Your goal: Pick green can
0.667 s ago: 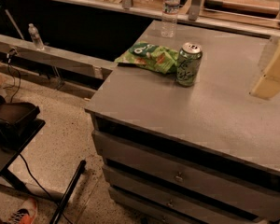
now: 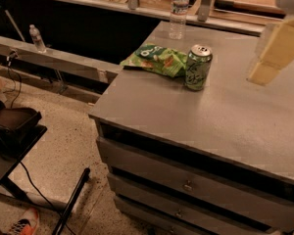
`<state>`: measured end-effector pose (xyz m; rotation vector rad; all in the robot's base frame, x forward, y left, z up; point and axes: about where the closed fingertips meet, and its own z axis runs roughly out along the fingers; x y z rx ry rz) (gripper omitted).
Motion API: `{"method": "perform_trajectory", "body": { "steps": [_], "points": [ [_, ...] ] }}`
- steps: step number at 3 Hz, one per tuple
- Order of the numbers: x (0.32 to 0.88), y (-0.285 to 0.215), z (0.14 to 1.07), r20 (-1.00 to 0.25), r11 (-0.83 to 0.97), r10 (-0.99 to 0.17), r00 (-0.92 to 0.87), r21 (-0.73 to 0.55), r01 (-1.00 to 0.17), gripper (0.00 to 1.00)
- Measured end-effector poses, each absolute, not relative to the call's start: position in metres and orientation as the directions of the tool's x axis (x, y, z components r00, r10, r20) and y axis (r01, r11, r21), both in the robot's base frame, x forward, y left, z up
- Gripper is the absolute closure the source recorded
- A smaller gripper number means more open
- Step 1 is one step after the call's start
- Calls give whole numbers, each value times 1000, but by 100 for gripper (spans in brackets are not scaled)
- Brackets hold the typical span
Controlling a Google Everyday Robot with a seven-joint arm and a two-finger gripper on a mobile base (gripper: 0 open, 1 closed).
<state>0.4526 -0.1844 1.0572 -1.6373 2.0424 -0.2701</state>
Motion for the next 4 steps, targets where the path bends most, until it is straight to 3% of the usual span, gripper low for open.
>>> {"method": "perform_trajectory", "body": {
  "steps": [2,4],
  "points": [
    [569,-190,1019,-291,336,-926,-239,-355,-872,0],
    [624,-194,943,-292,439,-884,-365,-249,-863,0]
  ]
}}
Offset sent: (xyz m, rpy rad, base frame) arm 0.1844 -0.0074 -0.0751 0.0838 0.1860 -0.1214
